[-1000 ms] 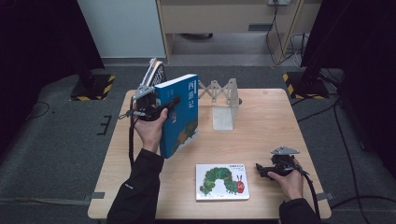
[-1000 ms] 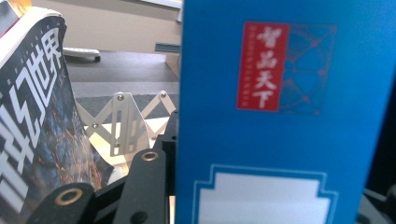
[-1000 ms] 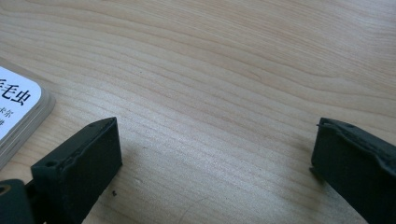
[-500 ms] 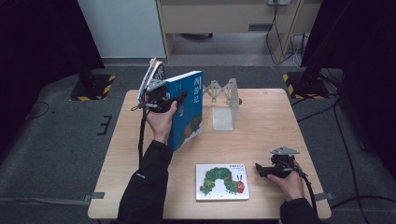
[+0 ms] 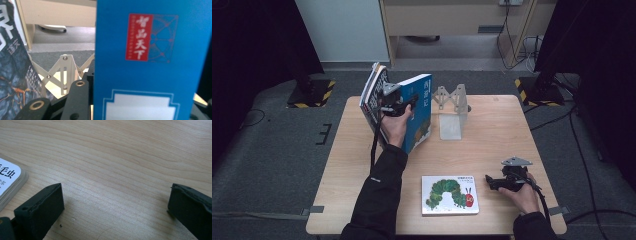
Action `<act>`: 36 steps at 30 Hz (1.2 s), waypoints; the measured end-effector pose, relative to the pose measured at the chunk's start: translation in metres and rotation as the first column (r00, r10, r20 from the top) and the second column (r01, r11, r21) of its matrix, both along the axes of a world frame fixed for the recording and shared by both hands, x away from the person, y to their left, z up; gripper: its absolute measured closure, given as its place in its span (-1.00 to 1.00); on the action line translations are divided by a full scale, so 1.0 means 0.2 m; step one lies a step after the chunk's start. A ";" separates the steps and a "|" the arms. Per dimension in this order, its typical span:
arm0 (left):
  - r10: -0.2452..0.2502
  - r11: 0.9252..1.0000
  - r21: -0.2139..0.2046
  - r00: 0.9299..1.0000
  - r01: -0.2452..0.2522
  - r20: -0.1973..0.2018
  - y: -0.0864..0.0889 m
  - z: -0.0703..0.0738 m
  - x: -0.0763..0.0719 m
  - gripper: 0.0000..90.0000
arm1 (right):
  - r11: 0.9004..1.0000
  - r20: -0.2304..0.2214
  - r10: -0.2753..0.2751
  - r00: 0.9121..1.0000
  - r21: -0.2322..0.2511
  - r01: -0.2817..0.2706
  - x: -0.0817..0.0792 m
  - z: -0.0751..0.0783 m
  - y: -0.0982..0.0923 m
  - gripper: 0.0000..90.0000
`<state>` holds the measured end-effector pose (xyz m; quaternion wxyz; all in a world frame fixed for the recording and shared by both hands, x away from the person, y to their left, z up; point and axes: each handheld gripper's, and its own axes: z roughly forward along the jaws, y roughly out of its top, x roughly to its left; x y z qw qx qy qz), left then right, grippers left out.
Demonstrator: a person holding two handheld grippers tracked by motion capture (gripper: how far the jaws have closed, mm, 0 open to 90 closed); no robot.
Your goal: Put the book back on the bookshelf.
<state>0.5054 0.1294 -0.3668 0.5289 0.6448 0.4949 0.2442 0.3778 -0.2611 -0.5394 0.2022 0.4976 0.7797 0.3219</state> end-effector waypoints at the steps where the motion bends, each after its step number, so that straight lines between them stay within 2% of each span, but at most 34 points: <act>1: 0.001 1.000 0.001 1.000 -0.001 -0.003 -0.01 -0.01 0.01 0.34 | 1.000 0.000 0.000 1.000 0.000 0.000 0.00 0.00 0.00 -0.99; 5: 0.004 1.000 -0.002 1.000 -0.004 -0.014 -0.03 -0.05 0.04 0.34 | 1.000 0.000 0.000 1.000 0.000 0.000 0.00 0.00 0.00 -0.99; 12: 0.022 1.000 0.007 1.000 -0.022 0.005 -0.06 -0.05 0.04 0.34 | 1.000 0.000 0.000 1.000 0.000 0.000 0.00 0.00 0.00 -0.99; 18: 0.052 0.997 -0.049 0.998 -0.051 0.018 -0.07 -0.08 0.08 0.33 | 1.000 0.000 0.000 1.000 0.000 0.000 0.00 0.00 0.00 -0.99; 25: 0.041 0.999 0.008 0.998 -0.041 0.045 -0.09 -0.09 0.06 0.32 | 1.000 0.000 0.002 1.000 0.000 -0.002 0.00 0.00 0.00 -0.99; 27: 0.039 0.999 0.020 0.998 -0.040 0.044 -0.08 -0.09 0.04 0.32 | 1.000 0.001 0.003 1.000 0.000 -0.003 0.00 0.00 0.00 -0.99; 32: 0.037 0.996 0.086 0.999 -0.039 0.035 -0.06 -0.10 -0.04 0.31 | 1.000 0.003 0.012 1.000 -0.001 -0.012 0.00 0.00 0.00 -0.99; 34: 0.032 0.996 0.082 0.999 -0.033 0.021 -0.03 -0.11 -0.07 0.31 | 1.000 0.003 0.013 1.000 -0.001 -0.013 0.00 0.00 0.00 -0.99; 36: 0.031 0.996 0.086 0.999 -0.033 0.024 0.00 -0.12 -0.11 0.32 | 1.000 -0.001 0.015 1.000 -0.001 -0.015 0.00 0.00 0.00 -0.99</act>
